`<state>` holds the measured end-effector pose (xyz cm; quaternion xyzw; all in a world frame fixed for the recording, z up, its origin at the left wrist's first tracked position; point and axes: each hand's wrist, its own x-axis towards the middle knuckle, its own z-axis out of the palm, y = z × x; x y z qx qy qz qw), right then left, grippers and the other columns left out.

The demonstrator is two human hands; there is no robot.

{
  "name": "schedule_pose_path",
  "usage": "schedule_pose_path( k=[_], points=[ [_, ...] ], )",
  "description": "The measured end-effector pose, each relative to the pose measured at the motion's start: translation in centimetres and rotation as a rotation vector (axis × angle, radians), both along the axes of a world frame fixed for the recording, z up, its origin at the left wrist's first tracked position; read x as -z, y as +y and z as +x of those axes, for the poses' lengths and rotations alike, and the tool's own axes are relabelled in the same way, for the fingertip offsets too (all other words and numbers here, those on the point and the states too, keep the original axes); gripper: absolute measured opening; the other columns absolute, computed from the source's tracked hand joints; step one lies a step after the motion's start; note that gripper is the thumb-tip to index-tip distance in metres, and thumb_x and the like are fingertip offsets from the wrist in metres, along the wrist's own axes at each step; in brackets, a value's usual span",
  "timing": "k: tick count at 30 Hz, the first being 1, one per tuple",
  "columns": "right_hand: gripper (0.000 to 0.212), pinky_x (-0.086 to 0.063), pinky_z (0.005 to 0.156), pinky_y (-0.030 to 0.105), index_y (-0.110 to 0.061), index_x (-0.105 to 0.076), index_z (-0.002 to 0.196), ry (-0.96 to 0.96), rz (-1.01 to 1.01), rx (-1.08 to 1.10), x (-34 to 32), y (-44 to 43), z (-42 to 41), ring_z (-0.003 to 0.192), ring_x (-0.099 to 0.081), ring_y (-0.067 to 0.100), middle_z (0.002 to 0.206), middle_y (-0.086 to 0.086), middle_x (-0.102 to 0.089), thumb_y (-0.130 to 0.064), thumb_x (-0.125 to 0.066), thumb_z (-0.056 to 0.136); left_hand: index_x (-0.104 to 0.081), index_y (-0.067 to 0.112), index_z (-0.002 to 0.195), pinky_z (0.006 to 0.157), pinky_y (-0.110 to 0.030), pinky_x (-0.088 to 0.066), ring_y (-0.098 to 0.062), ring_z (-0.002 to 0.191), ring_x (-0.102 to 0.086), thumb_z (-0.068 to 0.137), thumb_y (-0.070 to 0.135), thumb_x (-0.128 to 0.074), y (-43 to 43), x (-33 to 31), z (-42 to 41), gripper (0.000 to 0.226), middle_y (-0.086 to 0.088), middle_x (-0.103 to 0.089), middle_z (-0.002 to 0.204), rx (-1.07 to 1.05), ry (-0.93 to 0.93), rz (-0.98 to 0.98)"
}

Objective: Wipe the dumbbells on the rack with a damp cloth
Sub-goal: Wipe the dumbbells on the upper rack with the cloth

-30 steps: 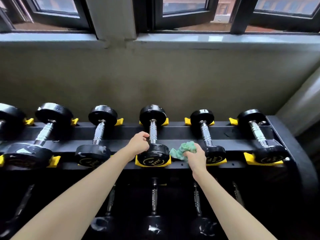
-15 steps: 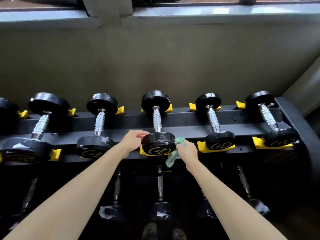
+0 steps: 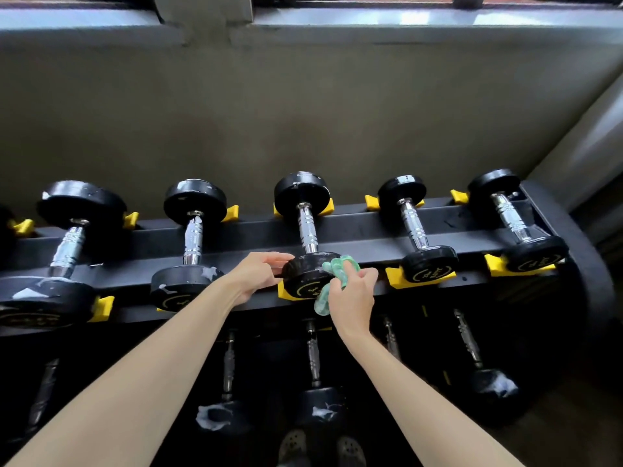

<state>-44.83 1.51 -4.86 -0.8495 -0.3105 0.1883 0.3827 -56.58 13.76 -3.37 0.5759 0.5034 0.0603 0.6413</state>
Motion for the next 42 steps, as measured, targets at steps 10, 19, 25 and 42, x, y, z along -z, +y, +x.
schedule_pose_path(
  k=[10, 19, 25, 42],
  points=[
    [0.031, -0.052, 0.056, 0.03, -0.003, -0.062, 0.089, -0.553, 0.049, -0.192, 0.1, 0.9, -2.6, 0.065, -0.045, 0.02, 0.085, 0.017, -0.051, 0.0, -0.074, 0.061, -0.055, 0.0, 0.122, 0.093, -0.029, -0.046, -0.021, 0.112, -0.057, 0.073, -0.032, -0.024, 0.7, 0.2, -0.8, 0.066, -0.012, -0.062, 0.116, -0.07, -0.093, -0.125],
    [0.046, -0.052, 0.064, 0.025, -0.008, -0.066, 0.091, -0.644, -0.128, -0.439, 2.3, 1.0, -5.3, 0.071, -0.059, 0.026, 0.093, 0.015, -0.058, -0.003, -0.078, 0.047, -0.045, 0.004, 0.133, 0.098, -0.033, -0.044, -0.025, 0.12, -0.054, 0.088, -0.017, -0.036, 1.2, -0.3, -1.3, 0.05, -0.011, -0.057, 0.128, -0.09, -0.157, -0.242],
    [0.035, -0.046, 0.083, 0.031, -0.004, -0.057, 0.117, -0.389, -0.138, -0.585, 3.4, -1.9, -4.6, 0.099, -0.047, 0.027, 0.113, 0.013, -0.042, 0.0, -0.046, 0.085, -0.041, 0.006, 0.136, 0.099, -0.036, -0.042, -0.027, 0.123, -0.051, 0.094, -0.009, -0.034, 1.4, -1.3, -1.6, 0.045, -0.012, -0.056, 0.131, -0.109, -0.191, -0.284],
    [0.047, -0.038, 0.086, 0.016, -0.01, -0.052, 0.132, 0.151, 0.272, -0.205, -3.9, 3.2, 1.6, 0.096, -0.049, 0.011, 0.105, 0.001, -0.054, 0.006, -0.044, 0.088, -0.052, 0.0, 0.122, 0.087, -0.037, -0.048, -0.028, 0.106, -0.058, 0.091, -0.012, -0.034, 1.5, -0.8, -1.5, 0.038, -0.019, -0.061, 0.117, -0.28, 0.029, -0.211]
  ],
)
